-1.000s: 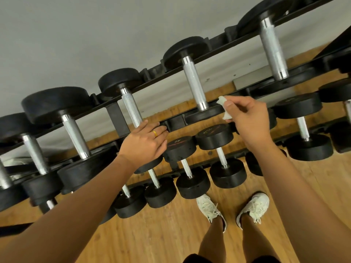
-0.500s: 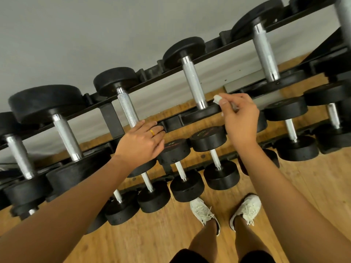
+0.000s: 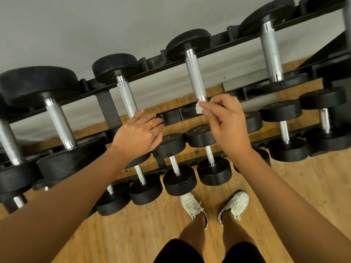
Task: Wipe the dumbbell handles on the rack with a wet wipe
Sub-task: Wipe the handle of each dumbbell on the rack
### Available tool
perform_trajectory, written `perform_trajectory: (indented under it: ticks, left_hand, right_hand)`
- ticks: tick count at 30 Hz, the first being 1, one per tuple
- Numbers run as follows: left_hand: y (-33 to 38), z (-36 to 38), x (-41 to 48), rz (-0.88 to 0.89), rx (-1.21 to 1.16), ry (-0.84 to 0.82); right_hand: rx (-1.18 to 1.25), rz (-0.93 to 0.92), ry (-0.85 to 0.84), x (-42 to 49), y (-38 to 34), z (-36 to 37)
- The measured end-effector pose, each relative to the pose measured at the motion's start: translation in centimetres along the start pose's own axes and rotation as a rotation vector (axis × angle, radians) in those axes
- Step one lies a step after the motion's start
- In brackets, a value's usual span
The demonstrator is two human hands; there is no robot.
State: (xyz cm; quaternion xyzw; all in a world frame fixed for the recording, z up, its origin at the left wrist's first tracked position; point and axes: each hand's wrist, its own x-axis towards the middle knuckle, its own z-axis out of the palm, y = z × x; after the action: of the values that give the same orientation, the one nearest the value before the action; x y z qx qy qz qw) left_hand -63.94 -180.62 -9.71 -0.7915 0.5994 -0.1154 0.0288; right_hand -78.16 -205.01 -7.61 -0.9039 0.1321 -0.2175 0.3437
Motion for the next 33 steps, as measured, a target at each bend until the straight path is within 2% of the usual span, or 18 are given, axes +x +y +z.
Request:
perform_trajectory:
  ticks: [3,4,8,12,17,19,22,26,30,33]
  left_hand:
    - [0.0,0.1,0.0,-0.005,-0.001,0.016]
    - [0.0,0.2,-0.1,-0.006,-0.003,0.022]
    - [0.0,0.2,-0.2,-0.013,-0.014,0.042]
    - [0.1,0.4,-0.3,-0.037,-0.01,0.052]
    - [0.2,0.5,-0.3,-0.056,-0.001,0.078]
    - [0.2,0.6,-0.4,-0.065,0.008,0.08]
    - [0.2,0.7,-0.4,-0.064,-0.005,0.061]
    - [0.3,0.8,-0.4,-0.062,-0.032,0.068]
    - [0.2,1.1,-0.6,-0.066,-0.034,0.107]
    - [0.4,1.3,-0.6,-0.07,-0.027,0.132]
  right_hand:
    - [-0.01,0.156,0.097,0.5,0.2,-0.4]
    - [-0.021,0.142,0.081,0.6,0.0,-0.4]
    - [-0.096,-0.159,-0.171,0.7,-0.6,-0.2]
    - [-0.13,-0.101,-0.262,2.4,0.3,-2.4]
    - [-0.26,-0.293,-0.572,5.5,-1.6,-2.0]
    - [-0.305,-0.285,-0.696,7.6,-3.2,-0.4]
    - [-0.354,-0.14,-0.856,10.9,-4.4,0.9]
    - [-0.289,-0.052,-1.093,13.5,-3.3,-1.5]
    - [-0.183,-0.068,-1.122,13.5,-2.7,-1.0]
    - [-0.214,-0.153,-1.171,13.5,-3.4,2.2]
